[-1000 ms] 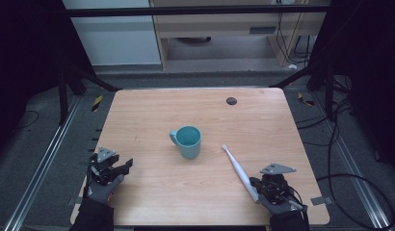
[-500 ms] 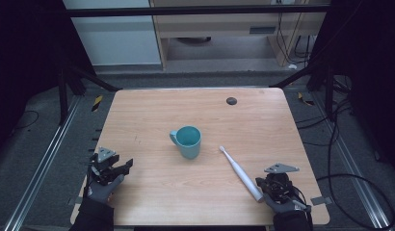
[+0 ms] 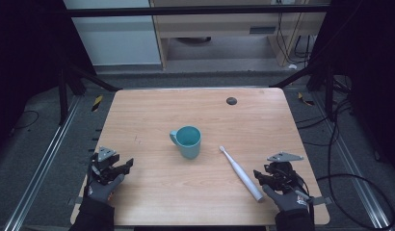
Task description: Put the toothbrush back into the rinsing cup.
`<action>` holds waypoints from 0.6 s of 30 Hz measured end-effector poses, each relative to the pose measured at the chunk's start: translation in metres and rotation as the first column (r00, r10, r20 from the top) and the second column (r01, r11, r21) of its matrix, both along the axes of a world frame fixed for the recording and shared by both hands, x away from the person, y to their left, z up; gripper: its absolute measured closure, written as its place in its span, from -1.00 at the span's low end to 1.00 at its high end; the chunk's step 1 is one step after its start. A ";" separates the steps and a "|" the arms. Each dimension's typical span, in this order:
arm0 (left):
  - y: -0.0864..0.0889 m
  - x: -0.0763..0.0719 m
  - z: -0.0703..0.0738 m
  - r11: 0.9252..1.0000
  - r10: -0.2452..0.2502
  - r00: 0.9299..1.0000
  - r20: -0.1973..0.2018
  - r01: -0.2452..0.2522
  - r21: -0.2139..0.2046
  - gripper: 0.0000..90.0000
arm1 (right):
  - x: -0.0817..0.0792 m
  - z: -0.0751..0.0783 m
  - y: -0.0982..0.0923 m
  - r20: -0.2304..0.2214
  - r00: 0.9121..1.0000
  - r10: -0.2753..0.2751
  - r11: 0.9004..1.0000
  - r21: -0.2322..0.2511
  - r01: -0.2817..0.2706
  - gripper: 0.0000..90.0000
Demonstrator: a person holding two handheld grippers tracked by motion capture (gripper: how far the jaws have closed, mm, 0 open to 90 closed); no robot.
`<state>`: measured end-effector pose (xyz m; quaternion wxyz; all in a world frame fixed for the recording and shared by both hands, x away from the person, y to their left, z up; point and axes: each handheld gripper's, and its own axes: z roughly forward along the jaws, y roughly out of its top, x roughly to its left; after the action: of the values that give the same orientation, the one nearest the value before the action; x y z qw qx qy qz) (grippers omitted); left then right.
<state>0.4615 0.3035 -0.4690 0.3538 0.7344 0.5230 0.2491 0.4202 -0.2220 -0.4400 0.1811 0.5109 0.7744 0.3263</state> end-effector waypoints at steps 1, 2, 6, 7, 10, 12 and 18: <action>0.000 0.000 0.000 1.000 0.000 1.000 0.000 0.000 0.000 -0.15 | 0.000 0.000 0.000 0.000 1.000 0.000 1.000 0.000 0.000 0.10; -0.001 0.000 0.000 1.000 0.000 1.000 -0.001 0.000 -0.003 -0.16 | 0.002 0.003 0.002 0.000 1.000 0.004 1.000 -0.015 -0.004 0.08; -0.001 0.001 0.000 1.000 -0.002 1.000 -0.002 0.002 -0.001 -0.16 | 0.008 0.011 0.010 -0.006 1.000 0.022 1.000 -0.018 -0.022 -0.01; -0.001 0.001 0.000 1.000 -0.002 1.000 -0.002 0.002 -0.001 -0.16 | 0.010 0.013 0.012 -0.010 1.000 0.027 0.999 -0.019 -0.027 -0.03; -0.001 0.001 -0.001 1.000 -0.007 1.000 -0.006 0.007 0.001 -0.16 | 0.013 0.016 0.016 -0.011 0.999 0.031 0.999 -0.030 -0.031 -0.04; 0.000 0.001 -0.001 1.000 -0.009 1.000 -0.008 0.009 0.003 -0.16 | 0.017 0.020 0.019 -0.023 0.999 0.041 0.999 -0.032 -0.041 -0.05; 0.000 0.002 -0.002 1.000 -0.007 1.000 -0.012 0.007 0.002 -0.16 | 0.026 0.022 0.035 -0.077 0.995 0.070 0.994 -0.077 -0.076 -0.04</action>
<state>0.4631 0.3038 -0.4711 0.3506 0.7379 0.5225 0.2440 0.4462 -0.1866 -0.4181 0.1603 0.4862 0.8114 0.2821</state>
